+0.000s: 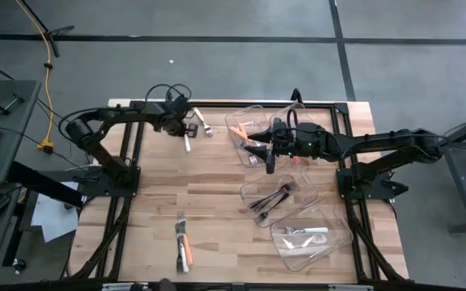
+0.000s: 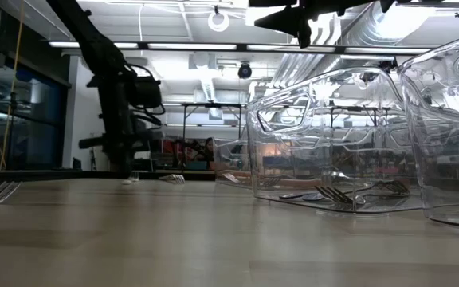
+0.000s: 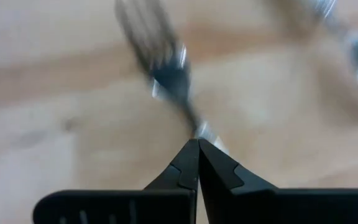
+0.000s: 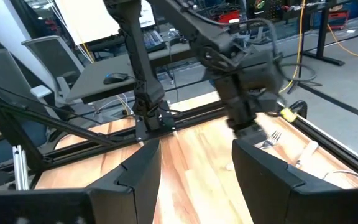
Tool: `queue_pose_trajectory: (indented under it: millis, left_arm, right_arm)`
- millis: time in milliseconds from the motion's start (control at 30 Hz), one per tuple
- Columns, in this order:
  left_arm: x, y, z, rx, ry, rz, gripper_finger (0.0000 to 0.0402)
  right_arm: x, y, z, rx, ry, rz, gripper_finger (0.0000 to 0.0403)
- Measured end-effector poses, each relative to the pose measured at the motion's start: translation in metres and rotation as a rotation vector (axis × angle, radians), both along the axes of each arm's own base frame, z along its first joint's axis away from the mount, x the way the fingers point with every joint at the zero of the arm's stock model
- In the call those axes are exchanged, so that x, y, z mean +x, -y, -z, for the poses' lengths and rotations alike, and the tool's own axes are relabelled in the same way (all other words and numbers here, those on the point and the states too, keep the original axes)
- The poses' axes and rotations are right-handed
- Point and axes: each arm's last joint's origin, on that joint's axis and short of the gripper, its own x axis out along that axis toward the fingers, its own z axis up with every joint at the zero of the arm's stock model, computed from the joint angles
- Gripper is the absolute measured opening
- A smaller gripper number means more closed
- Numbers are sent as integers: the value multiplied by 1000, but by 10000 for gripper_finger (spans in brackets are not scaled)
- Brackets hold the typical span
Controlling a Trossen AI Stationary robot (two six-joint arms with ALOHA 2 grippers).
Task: Sort silverware by color (type)
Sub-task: Move the top white fork to the bottom, then put the white fork into the bottom transparent bin
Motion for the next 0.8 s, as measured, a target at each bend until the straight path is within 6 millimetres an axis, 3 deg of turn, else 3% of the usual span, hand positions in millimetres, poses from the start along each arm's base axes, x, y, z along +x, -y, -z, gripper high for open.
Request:
queue_pose_trajectory:
  millis: [167, 333, 567, 800]
  left_arm:
    - [-16, 19, -4, 4, 30, -56, 0]
    - [-24, 29, -26, 130, 113, -159, 0]
    - [-24, 43, -55, 291, 188, -172, 0]
    - [-17, 46, -59, 346, 234, -228, 4]
  right_arm:
    - [0, 0, 0, 2, 1, 0, 183]
    - [0, 0, 0, 0, 0, 0, 183]
    - [0, 0, 0, 1, 0, 1, 183]
    - [0, 0, 0, -7, -1, 1, 183]
